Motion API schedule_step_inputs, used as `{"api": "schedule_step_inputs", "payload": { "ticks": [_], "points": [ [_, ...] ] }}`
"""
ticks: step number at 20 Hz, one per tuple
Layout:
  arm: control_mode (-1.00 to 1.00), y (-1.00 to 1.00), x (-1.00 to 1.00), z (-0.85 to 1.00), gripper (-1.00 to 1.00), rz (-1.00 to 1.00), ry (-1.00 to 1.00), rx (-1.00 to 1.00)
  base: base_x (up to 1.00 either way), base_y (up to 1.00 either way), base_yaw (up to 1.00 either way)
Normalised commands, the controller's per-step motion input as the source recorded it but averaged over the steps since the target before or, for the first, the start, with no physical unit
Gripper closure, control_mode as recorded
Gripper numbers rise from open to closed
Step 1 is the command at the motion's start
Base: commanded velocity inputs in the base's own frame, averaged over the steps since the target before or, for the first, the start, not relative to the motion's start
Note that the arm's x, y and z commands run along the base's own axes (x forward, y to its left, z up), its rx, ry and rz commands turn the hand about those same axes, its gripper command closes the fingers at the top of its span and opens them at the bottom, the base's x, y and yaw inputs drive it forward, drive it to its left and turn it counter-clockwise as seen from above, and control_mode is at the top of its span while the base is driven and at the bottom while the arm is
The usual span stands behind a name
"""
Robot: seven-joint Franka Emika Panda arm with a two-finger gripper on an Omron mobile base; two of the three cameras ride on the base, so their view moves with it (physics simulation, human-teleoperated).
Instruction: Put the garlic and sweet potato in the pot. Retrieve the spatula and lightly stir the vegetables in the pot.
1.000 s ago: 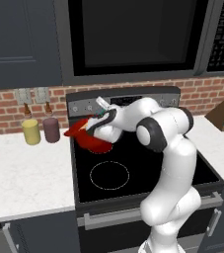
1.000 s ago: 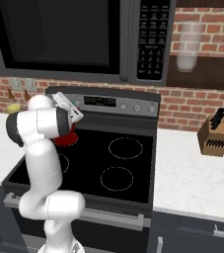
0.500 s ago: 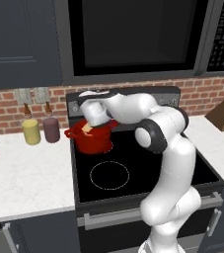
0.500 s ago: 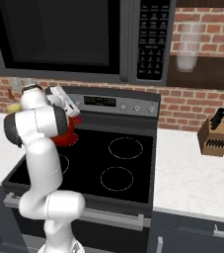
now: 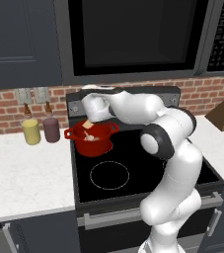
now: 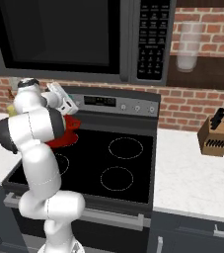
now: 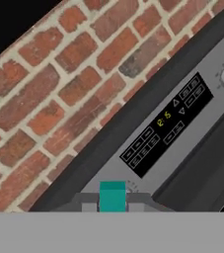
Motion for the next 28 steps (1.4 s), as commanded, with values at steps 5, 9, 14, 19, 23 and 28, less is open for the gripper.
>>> {"api": "schedule_step_inputs", "payload": {
  "ticks": [5,9,14,19,23,28],
  "points": [
    [-1.00,0.00,-0.70,0.00,1.00,-0.08,-0.02,-0.03,0.00,0.00,0.00],
    [-1.00,0.00,-0.66,-0.01,1.00,-0.09,0.00,-0.04,0.00,0.00,0.00],
    [-1.00,0.01,-0.16,0.00,1.00,-0.07,0.01,-0.01,0.00,0.00,0.00],
    [-1.00,0.23,0.00,-0.15,1.00,-0.01,0.05,-0.01,0.00,0.00,0.00],
    [-1.00,0.52,0.00,-0.44,1.00,0.00,0.05,-0.04,0.00,0.00,0.00],
    [-1.00,0.57,0.11,-0.34,1.00,0.00,0.01,-0.04,0.00,0.00,0.00]
  ]
}}
